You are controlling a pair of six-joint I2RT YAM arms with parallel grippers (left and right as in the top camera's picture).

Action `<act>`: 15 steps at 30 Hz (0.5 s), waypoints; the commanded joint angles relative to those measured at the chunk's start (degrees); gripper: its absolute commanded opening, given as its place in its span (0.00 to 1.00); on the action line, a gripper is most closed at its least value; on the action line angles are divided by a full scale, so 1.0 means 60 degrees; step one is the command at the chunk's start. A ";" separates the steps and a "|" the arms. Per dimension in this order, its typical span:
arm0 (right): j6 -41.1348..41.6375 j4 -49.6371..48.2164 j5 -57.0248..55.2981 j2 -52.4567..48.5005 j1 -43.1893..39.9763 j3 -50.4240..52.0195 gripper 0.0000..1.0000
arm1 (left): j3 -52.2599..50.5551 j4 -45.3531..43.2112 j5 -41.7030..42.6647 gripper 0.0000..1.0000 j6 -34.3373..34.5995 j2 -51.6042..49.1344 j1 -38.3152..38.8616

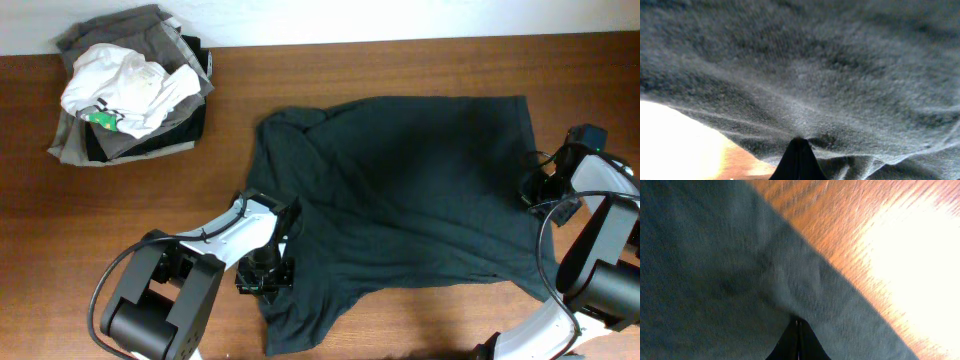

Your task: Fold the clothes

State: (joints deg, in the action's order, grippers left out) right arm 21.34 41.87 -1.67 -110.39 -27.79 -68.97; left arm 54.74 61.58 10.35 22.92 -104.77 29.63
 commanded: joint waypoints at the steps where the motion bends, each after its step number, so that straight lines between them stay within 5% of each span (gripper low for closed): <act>1: 0.0284 -0.0321 -0.0517 -0.0153 0.0004 0.0058 0.04 | -0.0506 -0.0087 -0.0073 0.01 -0.0044 -0.0211 -0.0004; 15: 0.0280 -0.0798 -0.0841 -0.1497 -0.0645 -0.0120 0.04 | -0.0976 0.0437 -0.0160 0.01 0.0353 -0.0211 -0.0044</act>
State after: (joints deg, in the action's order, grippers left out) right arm 22.35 37.36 -4.45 -113.16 -28.42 -71.40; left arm 50.96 63.57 12.21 23.40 -104.09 29.54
